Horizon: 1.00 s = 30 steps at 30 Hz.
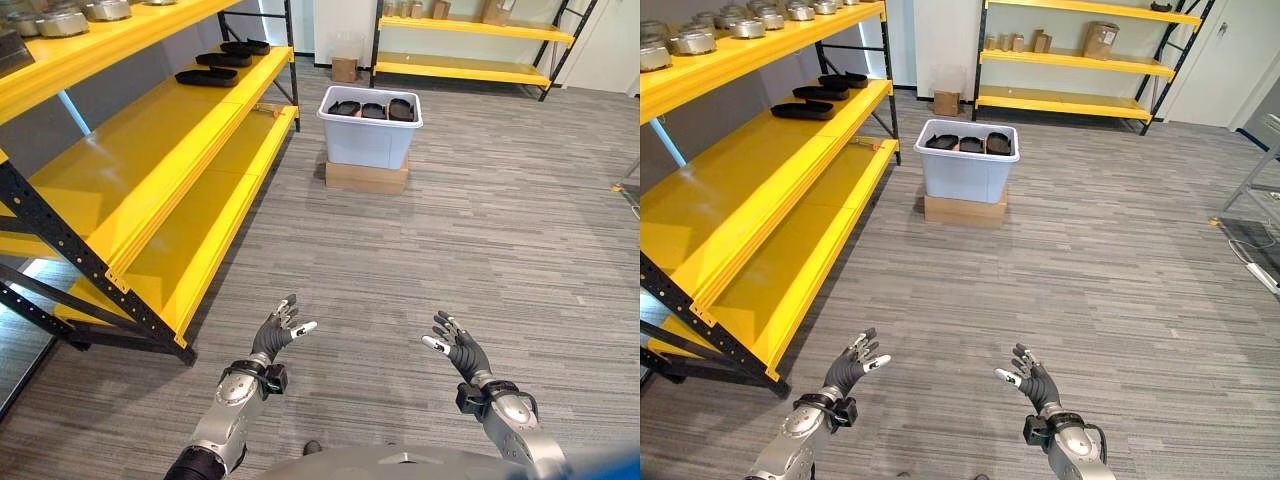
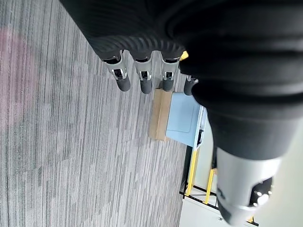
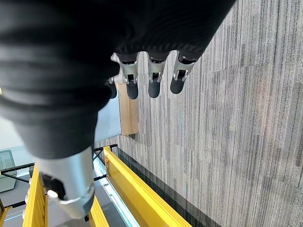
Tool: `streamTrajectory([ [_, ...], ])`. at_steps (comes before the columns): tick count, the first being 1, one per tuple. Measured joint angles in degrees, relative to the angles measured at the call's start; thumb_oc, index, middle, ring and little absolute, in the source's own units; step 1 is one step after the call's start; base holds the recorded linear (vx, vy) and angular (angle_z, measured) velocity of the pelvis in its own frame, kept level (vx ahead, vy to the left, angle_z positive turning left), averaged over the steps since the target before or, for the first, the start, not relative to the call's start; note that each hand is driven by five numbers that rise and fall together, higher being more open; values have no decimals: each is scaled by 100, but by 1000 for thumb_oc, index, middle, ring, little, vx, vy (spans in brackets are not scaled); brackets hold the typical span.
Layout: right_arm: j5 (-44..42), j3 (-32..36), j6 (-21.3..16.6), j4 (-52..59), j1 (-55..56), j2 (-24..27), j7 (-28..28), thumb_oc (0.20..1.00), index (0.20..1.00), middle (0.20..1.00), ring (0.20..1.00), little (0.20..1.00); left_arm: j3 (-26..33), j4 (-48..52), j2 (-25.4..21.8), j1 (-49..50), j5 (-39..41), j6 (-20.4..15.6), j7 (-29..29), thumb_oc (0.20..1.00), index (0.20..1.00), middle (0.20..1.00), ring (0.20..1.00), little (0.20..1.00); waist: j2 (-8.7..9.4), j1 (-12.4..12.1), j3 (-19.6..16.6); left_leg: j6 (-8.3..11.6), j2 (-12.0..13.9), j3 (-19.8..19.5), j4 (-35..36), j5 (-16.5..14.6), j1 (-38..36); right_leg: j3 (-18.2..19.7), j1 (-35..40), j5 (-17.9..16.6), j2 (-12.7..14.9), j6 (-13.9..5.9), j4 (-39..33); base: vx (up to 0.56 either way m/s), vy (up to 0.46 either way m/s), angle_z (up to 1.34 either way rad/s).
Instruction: Move parts from the plastic box to the shelf.
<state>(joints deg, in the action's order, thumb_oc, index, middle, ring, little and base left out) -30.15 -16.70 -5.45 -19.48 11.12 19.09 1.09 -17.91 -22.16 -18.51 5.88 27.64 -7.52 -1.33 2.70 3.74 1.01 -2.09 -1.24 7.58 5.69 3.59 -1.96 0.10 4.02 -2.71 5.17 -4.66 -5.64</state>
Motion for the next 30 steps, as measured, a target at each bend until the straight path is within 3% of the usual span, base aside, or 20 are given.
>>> streamTrajectory([
  [30,-6,-1,2,-1,4,0,41,1000,1000,1000,1000,1000,-6,0,-1,0,51,0,-7,1000,1000,1000,1000,1000,3,-2,-40,-14,2,5,1,-10,-2,13,-1,-7,-1,15,0,1,0,0],
])
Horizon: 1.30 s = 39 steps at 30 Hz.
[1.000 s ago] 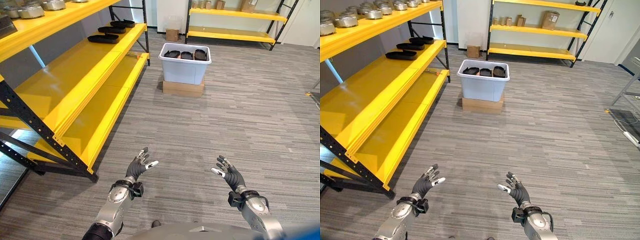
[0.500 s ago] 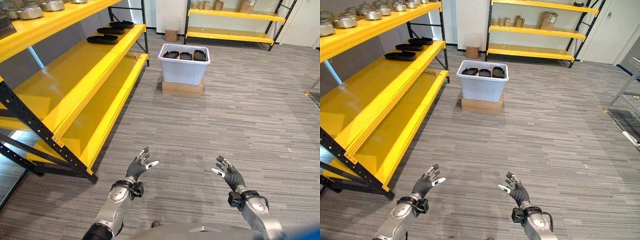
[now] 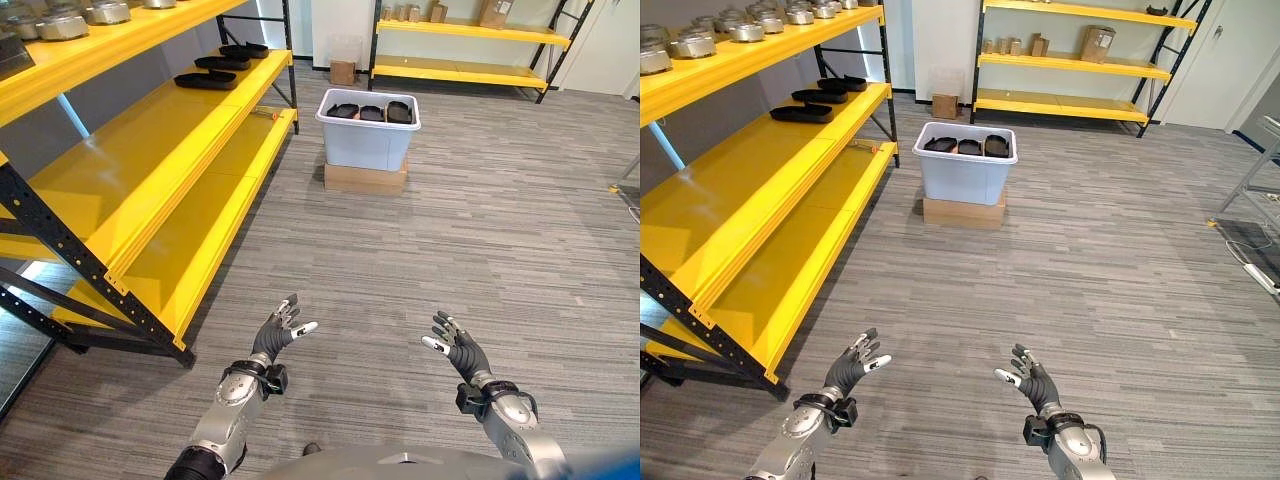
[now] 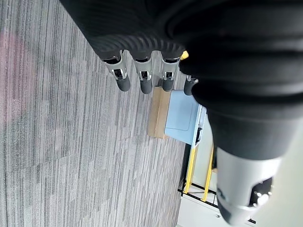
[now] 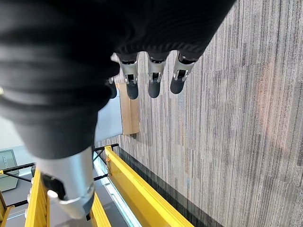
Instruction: Move parts from the plastic box to the shelf.
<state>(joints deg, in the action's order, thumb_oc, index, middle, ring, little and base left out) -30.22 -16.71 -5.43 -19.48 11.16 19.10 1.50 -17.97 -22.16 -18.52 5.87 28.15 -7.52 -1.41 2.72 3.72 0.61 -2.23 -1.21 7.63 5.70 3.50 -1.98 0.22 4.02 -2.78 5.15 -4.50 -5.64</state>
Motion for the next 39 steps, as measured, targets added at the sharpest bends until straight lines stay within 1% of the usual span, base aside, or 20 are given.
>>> streamTrajectory([
  [12,4,-220,-1,-21,-134,3,-8,1000,1000,1000,1000,1000,9,-5,-20,-21,2,-9,14,1000,1000,1000,1000,1000,53,-31,7,1,-5,-12,-6,8,97,-9,-108,7,-6,28,80,-38,56,0],
  [15,-11,-196,-2,-36,-362,10,-8,1000,1000,1000,1000,1000,-11,-9,-37,-151,2,-8,17,1000,1000,1000,1000,1000,-10,-16,279,-57,-79,-47,-110,-7,123,-44,-285,172,68,-12,502,-29,222,8],
  [17,-98,-193,5,-40,-399,127,-5,1000,1000,1000,1000,1000,-232,-120,-21,-451,0,-7,21,1000,1000,1000,1000,1000,-398,35,580,-203,47,-235,-229,-96,166,-77,-1171,278,3,-161,2427,-52,237,43],
  [21,-120,-227,-24,25,-532,119,30,1000,1000,1000,1000,1000,-227,-159,-135,-614,-3,-46,36,1000,1000,1000,1000,1000,-257,-23,833,-517,-219,-201,-1050,-404,501,230,-2339,-36,229,-298,4513,104,170,15],
  [22,-119,-202,-6,57,-562,170,37,1000,1000,1000,1000,1000,-231,-147,-110,-506,-7,-15,49,1000,1000,1000,1000,1000,-395,0,902,-583,-245,-167,-996,-458,494,-284,-2570,237,533,-159,4369,330,21,3],
  [23,-120,-202,-5,83,-569,172,39,1000,1000,1000,1000,1000,-192,-168,-81,-512,-7,-15,54,1000,1000,1000,1000,1000,-369,-14,935,-593,-246,-202,-986,-452,513,-266,-2604,302,408,-213,4071,553,-22,-6],
  [24,-123,-200,-7,201,-571,154,37,1000,1000,1000,1000,1000,-166,-234,-150,-549,-8,-13,56,1000,1000,1000,1000,1000,-413,22,939,-474,-126,-317,-771,-510,515,-324,-2500,461,45,-248,3083,422,-79,19],
  [25,-133,-168,-29,331,-503,-3,28,1000,1000,1000,1000,1000,-167,-305,-265,-748,-14,-15,46,1000,1000,1000,1000,1000,93,292,952,-517,-544,77,-1641,-962,727,-416,-2367,588,340,-560,1843,450,-98,28],
  [26,-164,-195,-98,674,-530,242,24,1000,1000,1000,1000,1000,-7,-408,-123,-871,-15,-6,51,1000,1000,1000,1000,1000,80,340,921,-413,-427,332,-2703,-1801,530,-520,-2360,474,296,-806,1534,451,-166,-2],
  [27,-165,-140,-91,546,-632,292,-14,1000,1000,1000,1000,1000,250,-473,176,-965,-15,9,73,1000,1000,1000,1000,1000,63,358,1072,-452,-557,68,-2494,-2312,225,-540,-2423,11,243,-427,1777,449,-193,-11],
  [29,-169,-94,-26,477,-498,351,-65,1000,1000,1000,1000,1000,85,-261,417,-886,-16,-5,42,1000,1000,1000,1000,1000,-326,550,960,-351,-348,-262,-2154,-2187,37,-673,-2432,70,-70,-112,2213,339,-191,36],
  [30,-173,-116,-18,498,-378,374,-51,1000,1000,1000,1000,1000,-135,-186,419,-718,-14,-9,40,1000,1000,1000,1000,1000,-507,521,704,-288,-39,-374,-1627,-2031,-364,-722,-2094,169,-684,285,2195,426,-280,63],
  [31,-197,-120,-43,486,-506,433,-57,1000,1000,1000,1000,1000,-161,-204,340,-767,-4,-18,50,1000,1000,1000,1000,1000,-464,478,536,-192,38,-515,-1609,-2055,-465,-730,-1886,395,-858,835,2024,380,-290,44],
  [33,-225,-122,-56,386,-665,465,-66,1000,1000,1000,1000,1000,-103,-204,329,-721,0,-17,51,1000,1000,1000,1000,1000,-460,350,539,165,58,-463,-1963,-1893,-489,-749,-1637,478,-885,1018,2000,260,-284,2],
  [34,-238,-121,-104,292,-715,461,-54,1000,1000,1000,1000,1000,-98,-222,332,-660,5,-18,60,1000,1000,1000,1000,1000,-448,303,551,491,98,-541,-2874,-1609,-234,-747,-1543,428,-872,1101,2277,134,-264,-14],
  [35,-241,-121,-131,213,-721,468,-48,1000,1000,1000,1000,1000,-101,-223,352,-662,24,-25,64,1000,1000,1000,1000,1000,-379,277,593,506,113,-535,-3709,-1284,95,-800,-1701,459,-887,1111,2718,124,-233,10],
  [36,-245,-119,-133,215,-647,472,-54,1000,1000,1000,1000,1000,-130,-198,311,-647,70,-58,58,1000,1000,1000,1000,1000,-353,256,505,546,170,-508,-4537,-919,534,-791,-1586,553,-873,1128,2508,144,-189,24],
  [37,-267,-125,-170,235,-481,470,-57,1000,1000,1000,1000,1000,-185,-103,211,-643,97,-76,59,1000,1000,1000,1000,1000,-158,237,378,559,139,-443,-5250,-643,953,-667,-1416,614,-792,1279,2135,183,-124,25],
  [38,-281,-122,-179,218,-407,498,-57,1000,1000,1000,1000,1000,-206,-32,191,-663,148,-97,60,1000,1000,1000,1000,1000,-97,169,332,468,222,-439,-5791,-766,1292,-577,-1221,993,-853,1342,1964,219,-80,-1],
  [39,-291,-113,-176,149,-481,527,-93,1000,1000,1000,1000,1000,-195,-14,191,-705,210,-116,58,1000,1000,1000,1000,1000,-243,51,416,495,346,-563,-5855,-1121,1601,-561,-1170,994,-1022,1404,1950,261,-50,-18],
])
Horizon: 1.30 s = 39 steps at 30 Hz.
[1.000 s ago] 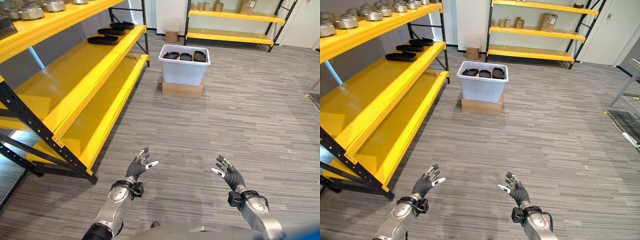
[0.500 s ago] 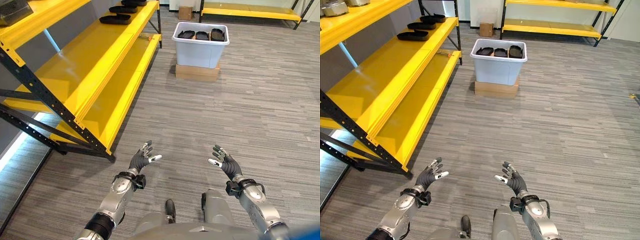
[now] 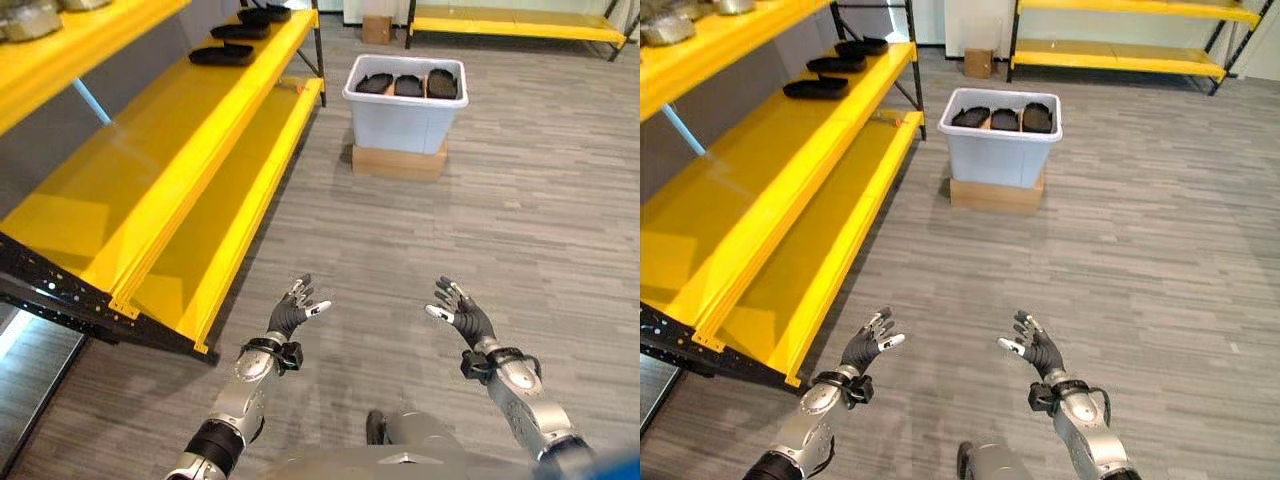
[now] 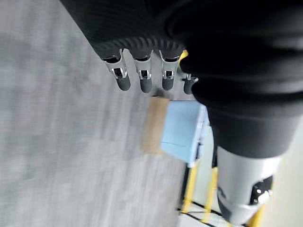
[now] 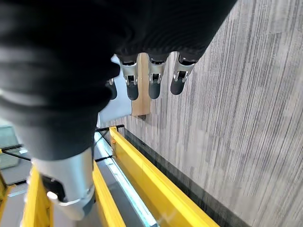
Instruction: Move parts from the plastic box to the shelf.
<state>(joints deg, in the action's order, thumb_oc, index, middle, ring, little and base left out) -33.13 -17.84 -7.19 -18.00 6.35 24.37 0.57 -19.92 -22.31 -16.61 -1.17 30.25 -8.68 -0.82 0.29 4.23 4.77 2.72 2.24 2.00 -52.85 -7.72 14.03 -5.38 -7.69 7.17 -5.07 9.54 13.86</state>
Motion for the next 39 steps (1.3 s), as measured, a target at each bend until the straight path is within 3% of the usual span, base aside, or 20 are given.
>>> streamTrajectory([
  [2,-46,52,2,-2,-96,-67,-51,1000,1000,1000,1000,1000,35,15,-185,63,16,50,-2,1000,1000,1000,1000,1000,423,-106,419,-95,-188,26,1460,-287,758,250,405,-25,42,-36,-420,352,1,-23],
  [4,-54,142,-2,-7,-108,-85,-75,1000,1000,1000,1000,1000,35,13,-218,244,16,71,-2,1000,1000,1000,1000,1000,459,-145,511,-91,-189,42,2377,-156,1038,345,839,55,8,-184,-696,392,48,-29],
  [6,-51,170,-13,-89,-154,-53,-75,1000,1000,1000,1000,1000,35,12,-179,390,14,69,-5,1000,1000,1000,1000,1000,283,-300,600,-52,-5,-63,3906,261,1095,575,1333,211,-151,-456,-1000,312,59,-62],
  [7,-51,159,-9,-157,-182,-32,-73,1000,1000,1000,1000,1000,28,14,-163,414,14,69,-5,1000,1000,1000,1000,1000,225,-332,640,-76,13,-161,4062,390,1130,550,1473,182,-175,-304,-949,519,112,-76],
  [10,-38,97,8,-209,-174,68,-66,1000,1000,1000,1000,1000,108,35,-142,482,-1,67,3,1000,1000,1000,1000,1000,9,-408,507,-158,-196,-437,4372,677,909,943,1970,418,-211,-627,-1280,453,138,-81],
  [11,-33,37,6,-18,49,106,-37,1000,1000,1000,1000,1000,153,104,-68,626,-2,56,-3,1000,1000,1000,1000,1000,-215,-462,378,-785,-322,-643,4630,1358,278,948,2085,530,-358,-776,-841,405,144,-97],
  [12,-34,-49,25,1,160,15,-29,1000,1000,1000,1000,1000,158,159,-140,629,-2,58,-1,1000,1000,1000,1000,1000,-49,-395,368,-788,-389,-628,4578,1700,157,909,2092,634,-306,-917,-488,554,193,-53],
  [14,-34,-83,56,70,230,-212,87,1000,1000,1000,1000,1000,150,167,-254,330,-4,58,2,1000,1000,1000,1000,1000,475,-358,233,-1001,-708,-546,4519,1362,2,826,1716,869,125,-1144,528,476,194,-4],
  [15,-34,-49,54,77,167,-246,114,1000,1000,1000,1000,1000,139,146,-210,133,-4,57,0,1000,1000,1000,1000,1000,417,-368,255,-1144,-897,-563,4482,1222,-161,760,1670,1157,398,-1121,714,393,204,-23],
  [18,-25,-93,65,261,17,-315,160,1000,1000,1000,1000,1000,161,144,-321,-131,-42,47,89,1000,1000,1000,1000,1000,225,-375,361,-1215,-1131,-422,4542,802,-652,756,251,130,725,-1377,3768,304,158,-13],
  [19,19,-86,64,295,20,-318,162,1000,1000,1000,1000,1000,162,142,-338,-110,-45,48,102,1000,1000,1000,1000,1000,180,-363,378,-1226,-1144,-415,4568,780,-704,695,45,246,767,-1354,3992,168,69,-6],
  [22,81,-110,90,403,89,-292,164,1000,1000,1000,1000,1000,142,160,-398,9,-49,58,110,1000,1000,1000,1000,1000,-38,-194,518,-1135,-1183,-568,4588,562,-909,481,-1246,586,818,-1282,3361,408,-31,19],
  [23,78,-127,103,385,81,-294,165,1000,1000,1000,1000,1000,100,72,-413,-7,-44,60,100,1000,1000,1000,1000,1000,-126,-108,579,-1015,-1048,-517,4683,453,-1001,260,-1290,497,794,-1190,2154,304,-107,17],
  [28,85,-188,129,336,130,-303,178,1000,1000,1000,1000,1000,131,-31,-325,45,-46,62,73,1000,1000,1000,1000,1000,82,110,548,-895,-1111,-394,4893,46,-1819,376,-1044,-1056,905,-1415,-1356,412,-202,28],
  [32,86,-162,120,275,274,-284,193,1000,1000,1000,1000,1000,110,-42,-94,317,-46,61,64,1000,1000,1000,1000,1000,29,144,103,-716,-979,-583,5085,-294,-2468,343,-630,-1627,715,-1035,-1123,277,-201,29],
  [34,85,-199,128,157,172,-156,195,1000,1000,1000,1000,1000,27,-100,60,322,-42,59,58,1000,1000,1000,1000,1000,-102,98,32,-389,-798,-535,4426,-415,-2387,276,-360,-1593,542,-657,-1102,289,-318,11],
  [35,85,-172,114,276,57,-61,196,1000,1000,1000,1000,1000,25,-88,39,312,-40,49,34,1000,1000,1000,1000,1000,-80,101,31,-153,-686,-315,3069,-574,-1776,292,-248,-1510,528,-544,-1152,179,-344,6],
  [36,81,-151,97,319,8,-41,192,1000,1000,1000,1000,1000,24,-95,31,313,-35,48,28,1000,1000,1000,1000,1000,-78,97,35,-107,-608,-241,2688,-470,-1564,283,-204,-1387,466,-477,-1138,146,-331,-4],
  [37,78,-141,44,271,-74,101,171,1000,1000,1000,1000,1000,14,-95,45,179,16,48,19,1000,1000,1000,1000,1000,-33,-47,116,56,-559,-357,906,81,-596,279,-184,-1224,388,-377,-1074,104,-194,-9],
  [39,76,-130,52,249,-134,90,138,1000,1000,1000,1000,1000,11,-106,-35,70,49,54,-4,1000,1000,1000,1000,1000,136,-131,278,132,-525,-437,61,83,25,268,20,-1101,403,-205,-1081,180,-133,-2],
])
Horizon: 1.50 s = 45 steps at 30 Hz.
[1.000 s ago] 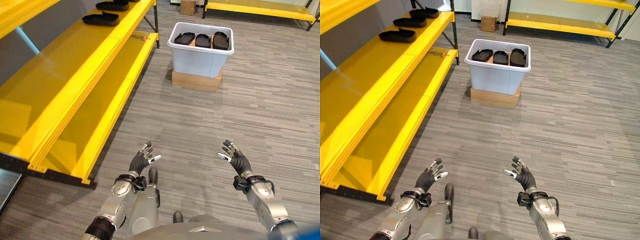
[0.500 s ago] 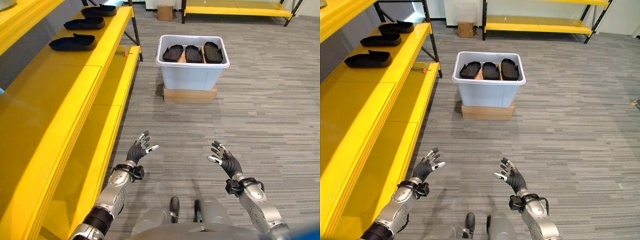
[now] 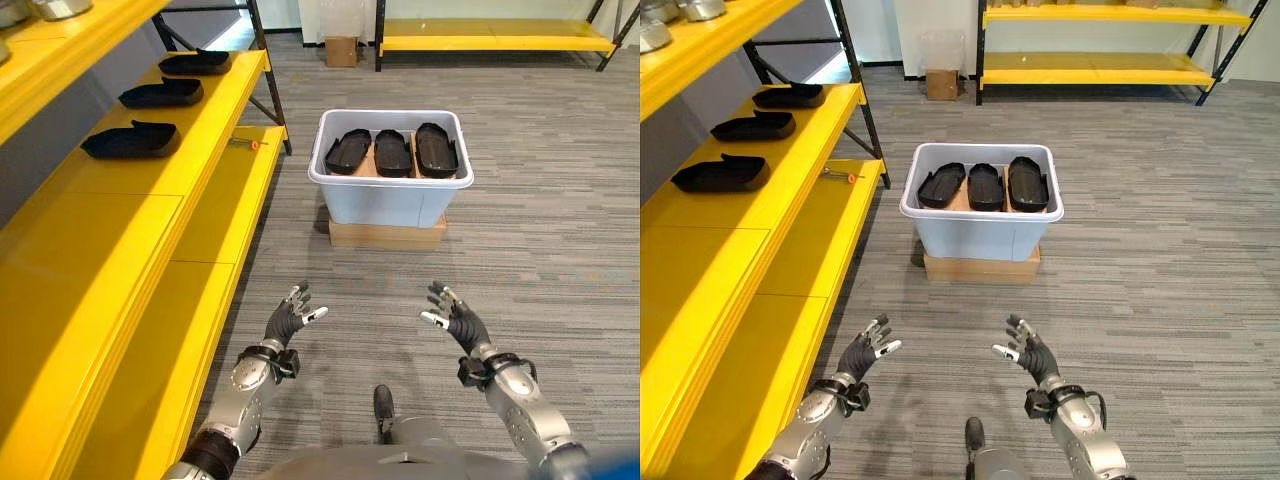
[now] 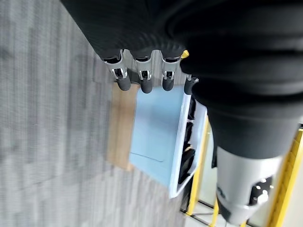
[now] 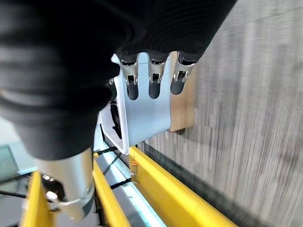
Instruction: Move parts from the plastic box to the shelf.
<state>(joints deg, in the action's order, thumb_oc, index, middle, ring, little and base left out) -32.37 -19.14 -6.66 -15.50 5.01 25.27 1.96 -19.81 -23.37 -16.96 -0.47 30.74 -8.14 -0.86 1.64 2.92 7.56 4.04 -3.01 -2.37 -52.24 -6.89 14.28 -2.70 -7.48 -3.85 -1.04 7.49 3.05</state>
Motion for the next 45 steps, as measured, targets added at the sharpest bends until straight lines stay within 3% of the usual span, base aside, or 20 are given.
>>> streamTrajectory([
  [5,0,94,1,-48,-7,14,-71,1000,1000,1000,1000,1000,18,13,-10,115,22,3,9,1000,1000,1000,1000,1000,120,-70,274,-16,342,371,1732,-36,586,15,293,345,16,37,-12,322,-16,2],
  [6,5,75,0,-155,-6,26,-100,1000,1000,1000,1000,1000,11,-46,-33,168,20,5,5,1000,1000,1000,1000,1000,83,-161,329,-16,563,513,3868,294,286,77,571,457,-21,4,-113,469,64,-6],
  [9,6,112,-9,-305,0,68,-123,1000,1000,1000,1000,1000,-11,-32,-4,129,-13,5,-1,1000,1000,1000,1000,1000,-190,-245,345,165,895,479,5057,817,185,139,904,598,-279,-93,-266,409,73,-11],
  [12,11,104,0,-293,72,57,-107,1000,1000,1000,1000,1000,1,-9,-2,222,-39,7,-1,1000,1000,1000,1000,1000,-285,-300,323,122,887,487,5081,945,-123,365,1170,778,-298,-178,-292,415,131,-43],
  [15,12,56,28,-140,209,-35,-73,1000,1000,1000,1000,1000,23,144,-67,214,-40,13,1,1000,1000,1000,1000,1000,-84,-286,204,-397,499,655,5008,1343,-500,648,1411,1186,99,-647,-95,342,126,-44],
  [18,12,45,51,-16,272,-256,-22,1000,1000,1000,1000,1000,20,294,-255,111,-46,3,3,1000,1000,1000,1000,1000,193,-228,39,-806,156,794,4875,1168,-599,632,1392,1434,477,-964,255,389,156,1],
  [20,16,32,66,33,285,-321,41,1000,1000,1000,1000,1000,20,314,-301,3,-47,2,45,1000,1000,1000,1000,1000,172,-256,-2,-918,19,775,4880,913,-803,628,1335,1426,558,-1079,744,227,124,1],
  [22,120,-38,49,135,149,-332,73,1000,1000,1000,1000,1000,-35,300,-438,-11,-72,4,119,1000,1000,1000,1000,1000,41,-204,29,-1057,-28,718,5009,791,-1070,650,-171,1413,577,-1537,3711,189,105,10],
  [23,125,-56,59,145,135,-328,79,1000,1000,1000,1000,1000,-39,300,-452,6,-79,12,123,1000,1000,1000,1000,1000,83,-200,5,-1061,-69,719,5012,824,-1122,649,-267,1422,635,-1539,3963,209,86,33],
  [28,225,-204,70,129,258,-272,127,1000,1000,1000,1000,1000,-21,188,-371,136,-94,11,119,1000,1000,1000,1000,1000,-193,7,172,-1238,-81,506,4757,241,-1398,217,-1592,1289,695,-1306,3153,286,-64,12],
  [29,224,-209,72,120,264,-273,123,1000,1000,1000,1000,1000,-52,146,-386,135,-94,16,111,1000,1000,1000,1000,1000,-193,72,210,-1186,-72,503,4731,185,-1433,168,-1621,1207,731,-1271,2628,309,-154,14],
  [31,225,-192,78,92,293,-268,119,1000,1000,1000,1000,1000,-35,101,-373,133,-92,19,96,1000,1000,1000,1000,1000,-85,122,214,-1053,-100,483,4742,51,-1495,-15,-1527,872,886,-1376,158,254,-136,24],
  [35,235,-181,103,101,418,-253,134,1000,1000,1000,1000,1000,30,110,-271,366,-90,15,71,1000,1000,1000,1000,1000,31,83,151,-842,13,357,4798,-279,-1981,-120,-1383,443,999,-1339,476,307,-199,19],
  [36,235,-122,118,170,531,-232,136,1000,1000,1000,1000,1000,-10,126,-274,595,-93,10,51,1000,1000,1000,1000,1000,98,116,-94,-557,124,228,4803,-445,-2220,-131,-961,156,894,-1291,613,261,-209,25],
  [37,235,-31,121,157,506,-185,132,1000,1000,1000,1000,1000,-31,107,-187,608,-92,28,24,1000,1000,1000,1000,1000,3,82,-104,-390,318,195,4720,-575,-2300,-201,-857,-231,724,-982,587,523,-462,32],
  [38,234,42,123,47,253,-61,134,1000,1000,1000,1000,1000,25,111,2,584,-86,38,-30,1000,1000,1000,1000,1000,-249,115,-155,-214,710,177,4670,-539,-2436,-423,-536,-129,341,-780,379,431,-406,5],
  [39,232,39,143,25,196,-39,132,1000,1000,1000,1000,1000,63,111,32,563,-85,34,-28,1000,1000,1000,1000,1000,-253,93,-161,-160,796,187,4554,-509,-2439,-440,-480,-142,253,-646,364,438,-514,-7],
  [42,218,-13,18,-61,73,34,119,1000,1000,1000,1000,1000,78,112,72,319,-14,15,-2,1000,1000,1000,1000,1000,25,50,-186,538,1005,-184,2001,111,-1462,-448,65,403,-98,-143,341,212,-448,-2],
  [44,217,-40,9,3,247,2,114,1000,1000,1000,1000,1000,56,107,-17,168,26,-10,16,1000,1000,1000,1000,1000,345,-80,-130,463,1010,-116,307,836,-416,-465,152,454,-71,-24,316,107,-134,-10],
  [45,217,-87,1,74,243,-41,90,1000,1000,1000,1000,1000,48,105,-96,272,29,17,18,1000,1000,1000,1000,1000,413,-40,-122,357,963,2,478,522,-171,-500,257,472,-65,19,217,196,-174,-11],
])
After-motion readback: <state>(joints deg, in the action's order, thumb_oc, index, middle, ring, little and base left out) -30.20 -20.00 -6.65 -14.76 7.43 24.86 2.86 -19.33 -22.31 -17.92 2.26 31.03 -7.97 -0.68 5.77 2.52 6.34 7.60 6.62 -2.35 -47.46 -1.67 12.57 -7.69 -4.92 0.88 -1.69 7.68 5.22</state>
